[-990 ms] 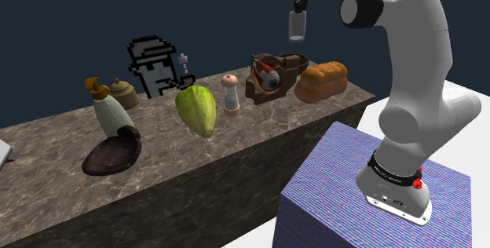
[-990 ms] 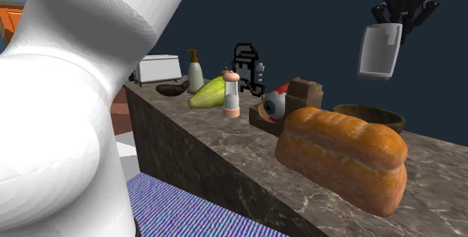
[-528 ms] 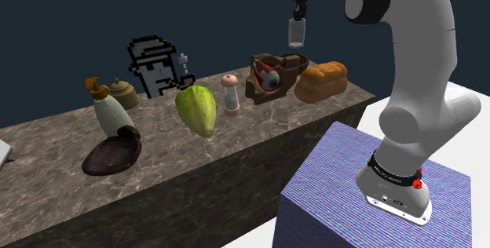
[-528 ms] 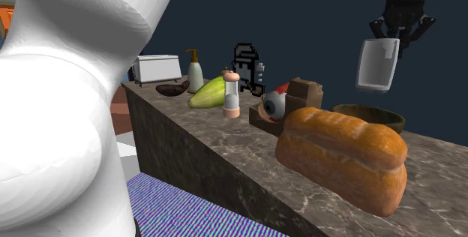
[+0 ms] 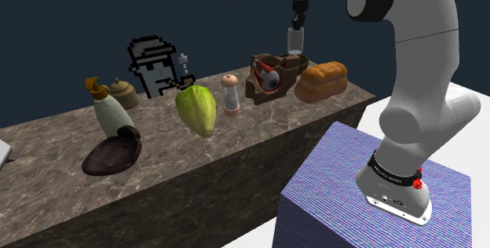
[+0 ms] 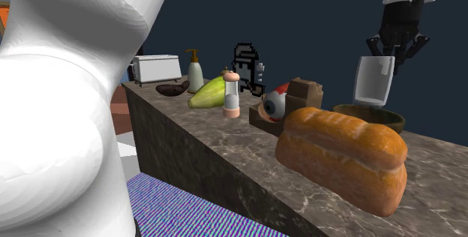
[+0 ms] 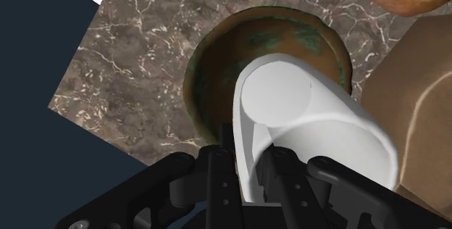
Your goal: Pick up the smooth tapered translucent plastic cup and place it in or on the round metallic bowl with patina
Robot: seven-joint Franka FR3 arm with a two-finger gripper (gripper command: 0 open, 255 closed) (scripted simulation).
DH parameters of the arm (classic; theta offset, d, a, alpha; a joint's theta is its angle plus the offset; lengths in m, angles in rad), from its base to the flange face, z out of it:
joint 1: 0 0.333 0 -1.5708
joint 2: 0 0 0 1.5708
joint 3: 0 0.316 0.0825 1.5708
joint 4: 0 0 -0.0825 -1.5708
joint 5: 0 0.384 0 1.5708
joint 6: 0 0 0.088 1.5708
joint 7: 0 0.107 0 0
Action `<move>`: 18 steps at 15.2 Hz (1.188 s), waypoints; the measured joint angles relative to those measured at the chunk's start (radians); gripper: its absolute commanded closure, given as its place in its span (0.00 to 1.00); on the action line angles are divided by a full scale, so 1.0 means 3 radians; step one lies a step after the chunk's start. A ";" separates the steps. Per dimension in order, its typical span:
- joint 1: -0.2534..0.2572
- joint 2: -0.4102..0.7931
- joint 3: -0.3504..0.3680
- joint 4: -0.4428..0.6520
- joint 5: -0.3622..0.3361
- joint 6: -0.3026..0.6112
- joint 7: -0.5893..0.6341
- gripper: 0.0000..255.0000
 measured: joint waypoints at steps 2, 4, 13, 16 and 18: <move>-0.0002 -0.0031 -0.0003 -0.0135 -0.0002 0.0104 -0.0008 1.00; 0.0004 -0.0027 -0.0001 -0.0209 -0.0002 0.0182 -0.0002 1.00; 0.0006 -0.0026 0.0000 -0.0229 -0.0002 0.0207 0.0000 0.00; 0.0006 -0.0026 0.0000 -0.0229 -0.0002 0.0207 0.0000 0.00; 0.0002 -0.0012 0.0000 -0.0155 -0.0001 0.0148 -0.0002 0.00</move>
